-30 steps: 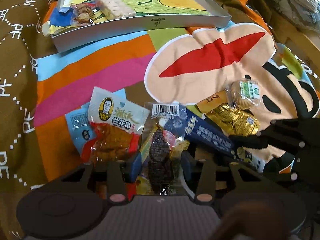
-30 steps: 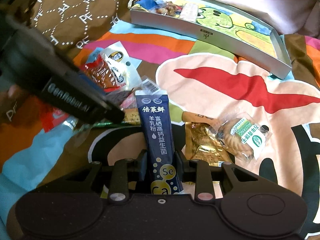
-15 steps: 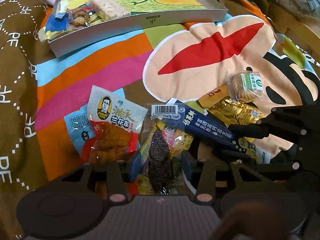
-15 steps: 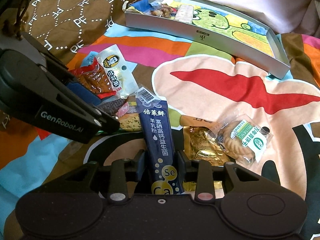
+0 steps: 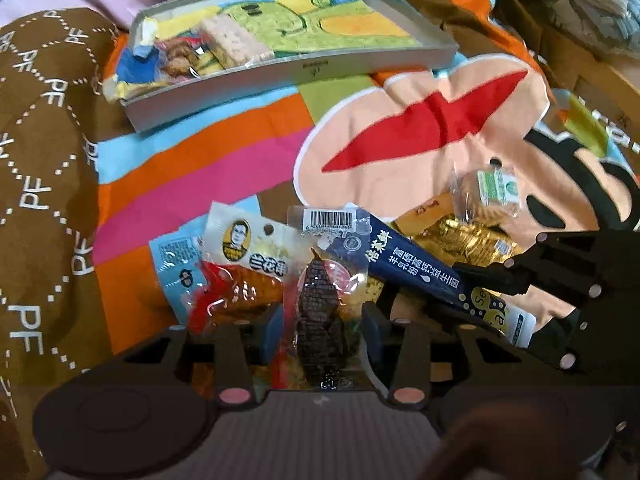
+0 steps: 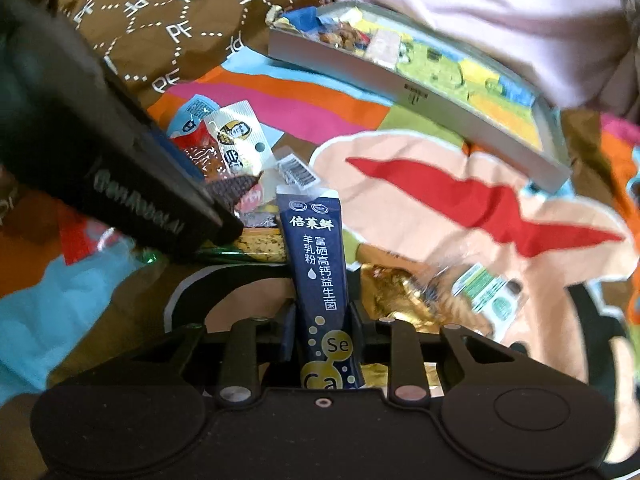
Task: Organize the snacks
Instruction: 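Lift both held snacks and carry them toward the grey tray, then lower the blue stick and brown snack pack into the tray, open both tools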
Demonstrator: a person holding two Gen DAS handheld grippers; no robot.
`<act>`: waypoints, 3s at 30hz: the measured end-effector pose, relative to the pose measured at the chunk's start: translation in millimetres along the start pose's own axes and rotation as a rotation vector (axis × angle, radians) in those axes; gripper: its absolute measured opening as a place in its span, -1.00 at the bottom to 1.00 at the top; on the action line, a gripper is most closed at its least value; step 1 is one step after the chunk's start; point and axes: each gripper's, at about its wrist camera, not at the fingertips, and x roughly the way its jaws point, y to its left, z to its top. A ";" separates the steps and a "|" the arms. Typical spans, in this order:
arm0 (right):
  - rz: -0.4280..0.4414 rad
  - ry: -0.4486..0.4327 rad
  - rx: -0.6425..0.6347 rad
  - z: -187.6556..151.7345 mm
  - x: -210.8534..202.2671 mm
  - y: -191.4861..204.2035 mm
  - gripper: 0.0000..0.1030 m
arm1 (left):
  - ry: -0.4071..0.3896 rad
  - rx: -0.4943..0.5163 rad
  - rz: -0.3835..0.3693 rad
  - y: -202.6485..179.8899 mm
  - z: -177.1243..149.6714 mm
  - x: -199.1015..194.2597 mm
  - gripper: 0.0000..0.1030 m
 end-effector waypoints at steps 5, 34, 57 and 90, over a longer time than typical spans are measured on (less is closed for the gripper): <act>-0.074 -0.054 -0.074 0.4 -6.3 10.5 -0.46 | -0.076 -0.028 -0.001 2.9 0.7 -19.1 -0.11; -0.420 -0.539 0.148 92.2 6.4 -101.5 -0.45 | -0.462 -0.203 0.090 29.7 142.1 -25.5 -0.11; -0.251 -0.513 0.466 119.4 88.3 -175.7 -0.45 | -0.350 -0.252 0.096 41.3 211.1 69.2 -0.11; -0.259 -0.510 0.551 107.3 68.1 -191.2 0.49 | -0.372 -0.283 0.134 32.8 205.2 42.5 0.56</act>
